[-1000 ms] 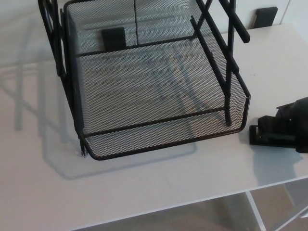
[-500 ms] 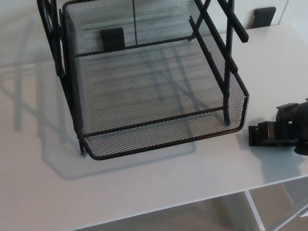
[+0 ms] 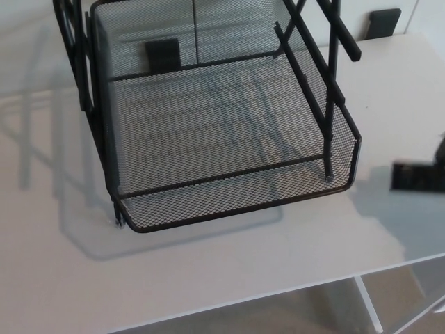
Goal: The robot walks towards a desk on which a file tray is kept in the middle and a stapler is kept to its right. The robot lifts the stapler using its right hand and places it on the file tray.
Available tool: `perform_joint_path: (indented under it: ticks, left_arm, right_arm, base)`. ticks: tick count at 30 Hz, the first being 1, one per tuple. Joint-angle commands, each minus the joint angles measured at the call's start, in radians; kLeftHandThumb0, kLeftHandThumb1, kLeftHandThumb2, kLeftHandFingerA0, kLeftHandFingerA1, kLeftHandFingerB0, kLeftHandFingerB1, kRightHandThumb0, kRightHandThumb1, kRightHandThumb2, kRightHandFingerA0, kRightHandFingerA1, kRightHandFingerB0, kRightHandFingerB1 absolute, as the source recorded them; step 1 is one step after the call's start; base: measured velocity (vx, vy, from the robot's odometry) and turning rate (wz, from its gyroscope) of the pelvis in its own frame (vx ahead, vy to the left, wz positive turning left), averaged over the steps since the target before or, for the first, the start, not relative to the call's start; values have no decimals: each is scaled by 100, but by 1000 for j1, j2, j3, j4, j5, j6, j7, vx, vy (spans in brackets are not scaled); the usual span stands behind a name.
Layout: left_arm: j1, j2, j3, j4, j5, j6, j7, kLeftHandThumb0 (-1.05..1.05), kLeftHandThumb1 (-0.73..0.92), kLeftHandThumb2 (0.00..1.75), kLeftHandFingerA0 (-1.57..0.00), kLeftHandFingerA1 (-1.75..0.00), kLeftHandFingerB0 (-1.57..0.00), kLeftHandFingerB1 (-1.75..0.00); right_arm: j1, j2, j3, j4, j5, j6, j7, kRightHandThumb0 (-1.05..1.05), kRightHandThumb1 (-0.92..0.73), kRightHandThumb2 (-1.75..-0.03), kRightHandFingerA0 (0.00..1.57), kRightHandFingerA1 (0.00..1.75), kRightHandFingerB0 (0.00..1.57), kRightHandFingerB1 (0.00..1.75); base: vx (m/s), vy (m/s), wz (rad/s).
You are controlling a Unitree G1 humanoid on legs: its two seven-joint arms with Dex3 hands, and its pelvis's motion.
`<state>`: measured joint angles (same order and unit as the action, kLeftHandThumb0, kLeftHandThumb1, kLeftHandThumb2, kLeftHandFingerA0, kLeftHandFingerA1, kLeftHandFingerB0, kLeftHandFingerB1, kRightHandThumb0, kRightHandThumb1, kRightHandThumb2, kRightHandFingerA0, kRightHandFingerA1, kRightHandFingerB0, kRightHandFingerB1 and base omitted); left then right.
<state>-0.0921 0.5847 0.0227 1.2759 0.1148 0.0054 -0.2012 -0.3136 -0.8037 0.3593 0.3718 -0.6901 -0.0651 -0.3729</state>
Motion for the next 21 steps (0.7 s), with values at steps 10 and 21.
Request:
perform_joint_path:
  ticks: [10, 21]
  left_arm:
    - [26, 19, -12, 18, 20, -29, 39, -82, 33, 121, -51, -94, -41, -86]
    - [21, 12, -25, 16, 27, -26, 36, -81, 34, 124, -51, -94, -43, -86]
  right_arm:
    - [-348, 27, -377, -279, 195, 12, 135, -17, -58, -100, 86, 174, 70, 155]
    - [-542, 223, -244, -362, 135, 12, 240, -30, -68, -66, 84, 175, 73, 142]
  base:
    - [0, 0, 0]
    - [0, 0, 0]
